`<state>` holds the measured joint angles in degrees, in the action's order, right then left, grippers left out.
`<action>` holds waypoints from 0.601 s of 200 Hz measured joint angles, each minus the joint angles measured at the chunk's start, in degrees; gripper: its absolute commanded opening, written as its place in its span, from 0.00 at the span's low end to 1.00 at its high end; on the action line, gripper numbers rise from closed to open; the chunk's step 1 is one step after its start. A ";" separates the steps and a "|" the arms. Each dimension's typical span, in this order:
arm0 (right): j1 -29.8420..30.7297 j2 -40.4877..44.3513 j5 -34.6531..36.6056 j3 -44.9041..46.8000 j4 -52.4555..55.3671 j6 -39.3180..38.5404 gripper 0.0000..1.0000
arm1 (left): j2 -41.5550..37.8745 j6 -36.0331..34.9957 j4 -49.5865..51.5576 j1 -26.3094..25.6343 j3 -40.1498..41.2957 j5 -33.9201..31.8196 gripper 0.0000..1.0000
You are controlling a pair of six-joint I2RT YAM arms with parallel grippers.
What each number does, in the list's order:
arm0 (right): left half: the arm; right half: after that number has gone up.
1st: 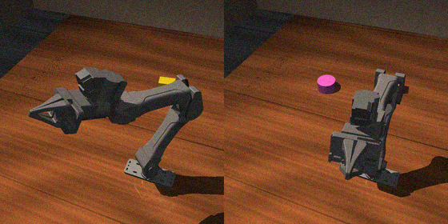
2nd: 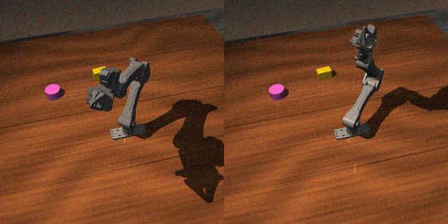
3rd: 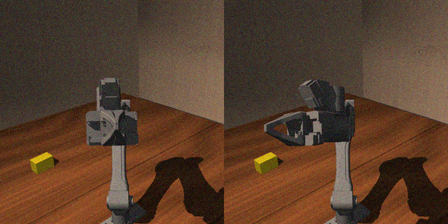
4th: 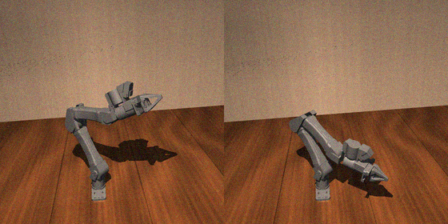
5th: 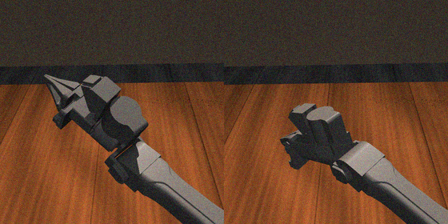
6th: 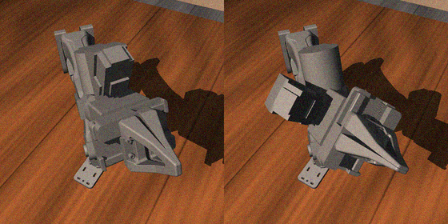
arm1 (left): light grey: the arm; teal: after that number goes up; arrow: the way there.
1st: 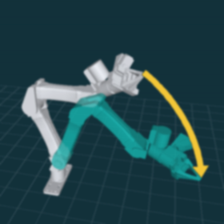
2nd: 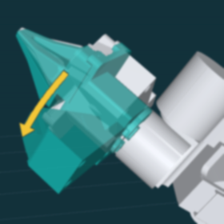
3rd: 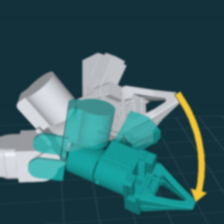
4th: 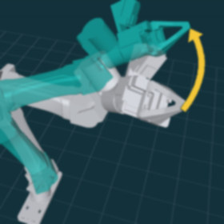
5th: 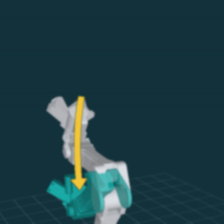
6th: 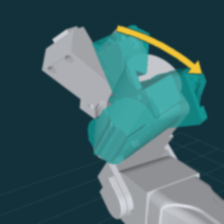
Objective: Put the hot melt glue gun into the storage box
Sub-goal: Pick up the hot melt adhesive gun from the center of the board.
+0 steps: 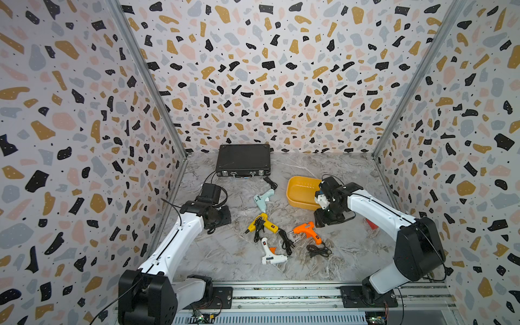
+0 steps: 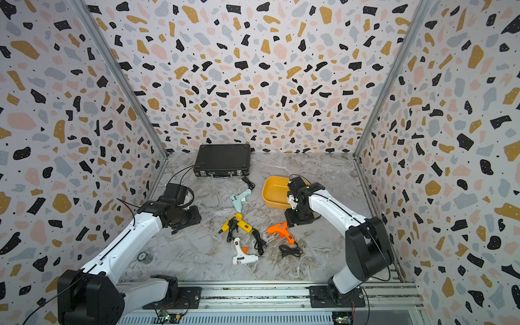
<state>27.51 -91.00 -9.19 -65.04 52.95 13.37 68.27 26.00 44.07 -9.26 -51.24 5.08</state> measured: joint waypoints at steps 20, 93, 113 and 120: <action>0.98 -1.31 0.07 0.28 -0.44 -0.35 0.62 | 0.02 0.22 -0.63 -0.24 0.00 0.33 0.47; 4.63 -6.43 0.07 0.15 -1.33 -2.36 0.62 | 0.24 0.20 -0.70 -0.52 0.00 0.48 0.47; 4.87 -8.15 0.87 0.15 -1.33 -2.93 0.62 | 0.24 0.17 -0.70 -0.52 -0.02 0.48 0.47; 4.87 -8.72 1.14 0.15 -1.31 -3.15 0.61 | 0.24 0.15 -0.70 -0.52 -0.02 0.48 0.47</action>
<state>32.38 -99.72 -8.05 -64.88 51.64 10.22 68.51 26.15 43.38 -9.78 -51.27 5.56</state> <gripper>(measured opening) 0.618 0.466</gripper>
